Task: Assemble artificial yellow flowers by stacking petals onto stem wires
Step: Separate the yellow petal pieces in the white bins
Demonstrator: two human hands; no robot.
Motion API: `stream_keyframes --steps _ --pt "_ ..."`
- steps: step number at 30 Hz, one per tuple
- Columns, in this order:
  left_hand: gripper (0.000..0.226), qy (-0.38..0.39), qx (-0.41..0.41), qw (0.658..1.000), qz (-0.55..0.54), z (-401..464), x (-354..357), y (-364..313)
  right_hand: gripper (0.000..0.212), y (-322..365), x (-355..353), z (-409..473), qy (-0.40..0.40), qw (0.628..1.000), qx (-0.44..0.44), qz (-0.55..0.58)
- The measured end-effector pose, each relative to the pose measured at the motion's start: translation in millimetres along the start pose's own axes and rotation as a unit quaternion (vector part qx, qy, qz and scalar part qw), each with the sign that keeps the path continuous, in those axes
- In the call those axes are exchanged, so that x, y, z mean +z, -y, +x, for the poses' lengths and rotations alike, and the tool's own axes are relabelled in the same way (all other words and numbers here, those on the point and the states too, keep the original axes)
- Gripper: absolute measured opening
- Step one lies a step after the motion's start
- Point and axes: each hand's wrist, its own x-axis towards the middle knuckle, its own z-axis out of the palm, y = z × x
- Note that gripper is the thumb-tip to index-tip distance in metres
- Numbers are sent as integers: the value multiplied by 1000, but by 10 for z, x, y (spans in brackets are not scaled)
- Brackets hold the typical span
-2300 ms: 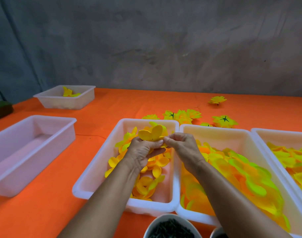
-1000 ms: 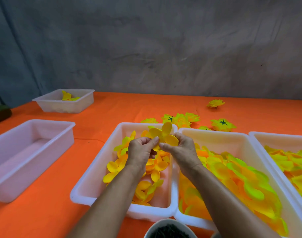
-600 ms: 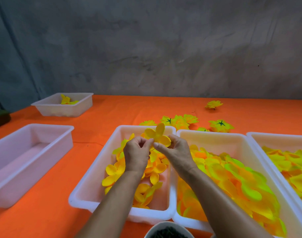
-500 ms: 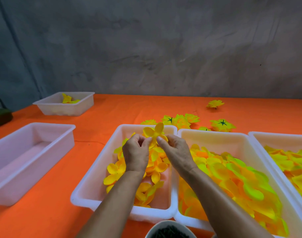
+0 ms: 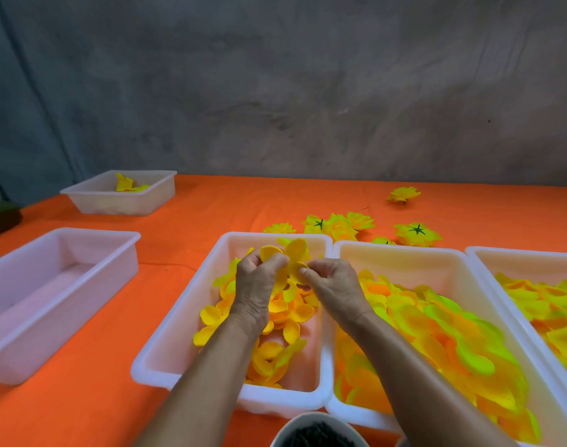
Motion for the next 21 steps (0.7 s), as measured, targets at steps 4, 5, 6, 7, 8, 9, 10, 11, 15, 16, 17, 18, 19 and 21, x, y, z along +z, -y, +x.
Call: stream_keyframes --steps 4,5,6,7,8,9,10,11,15,16,17,18,19,21 --pt "28 -23 45 999 13 -2 -15 41 12 -2 41 -14 -12 999 -26 -18" --pt "29 -25 49 998 24 11 -24 57 11 2 40 -14 -19 999 -24 16" --pt "28 -20 55 998 39 12 -27 69 9 5 36 -11 -27 999 -24 38" --pt "27 -10 58 997 51 7 -25 78 8 6 32 -8 -37 998 -25 49" --pt "25 4 59 996 60 2 -24 86 11 4 24 -4 -48 997 -25 57" --pt "23 15 59 996 68 -5 -23 86 12 -1 15 3 -59 996 -24 66" --pt "20 23 62 995 77 -11 -25 81 13 -6 6 10 -68 995 -24 73" --pt "17 26 69 993 88 -13 -25 80 13 -12 1 17 -70 995 -25 74" --pt "18 22 104 985 137 -16 -12 81 12 -7 -19 26 -45 997 -5 66" --pt "19 20 96 986 133 -13 -12 83 13 -5 -24 24 -36 996 1 78" --pt "18 21 74 990 120 -8 -11 77 14 1 -32 16 -26 995 6 93" --pt "17 28 43 994 98 -7 -10 67 14 6 -42 6 -18 994 11 108" --pt "14 40 8 997 71 -5 -10 55 14 7 -52 -1 -11 993 13 121" --pt "9 65 -50 996 21 7 -18 36 14 5 -70 -13 0 990 14 138"
